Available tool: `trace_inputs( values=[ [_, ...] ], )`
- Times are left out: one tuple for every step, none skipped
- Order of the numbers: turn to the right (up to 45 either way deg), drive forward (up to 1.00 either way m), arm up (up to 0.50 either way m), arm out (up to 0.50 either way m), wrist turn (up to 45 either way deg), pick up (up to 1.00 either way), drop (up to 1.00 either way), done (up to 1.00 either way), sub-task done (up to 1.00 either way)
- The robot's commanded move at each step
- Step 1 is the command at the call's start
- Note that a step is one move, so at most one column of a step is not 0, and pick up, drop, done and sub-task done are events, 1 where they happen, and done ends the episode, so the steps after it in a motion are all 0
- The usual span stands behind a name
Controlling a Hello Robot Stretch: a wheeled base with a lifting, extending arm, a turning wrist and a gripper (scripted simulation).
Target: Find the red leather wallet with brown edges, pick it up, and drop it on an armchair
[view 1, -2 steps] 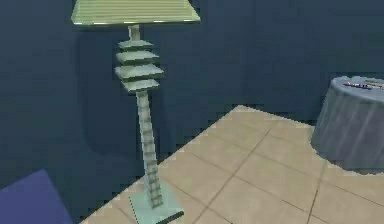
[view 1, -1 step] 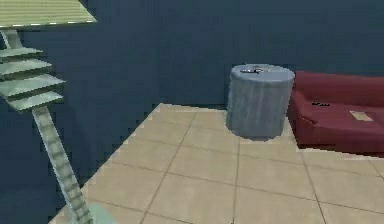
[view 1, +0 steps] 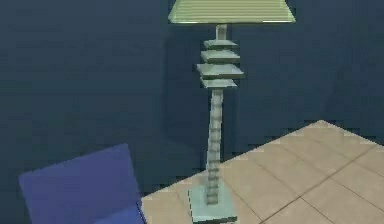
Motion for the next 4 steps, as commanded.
trace_inputs(
  values=[
    [-45.0,0.0,0.0,0.0,0.0,0.0,0.0,0.0,0.0],
    [-45.0,0.0,0.0,0.0,0.0,0.0,0.0,0.0,0.0],
    [-21.0,0.0,0.0,0.0,0.0,0.0,0.0,0.0,0.0],
    [0.0,0.0,0.0,0.48,0.0,0.0,0.0,0.0,0.0]
  ],
)
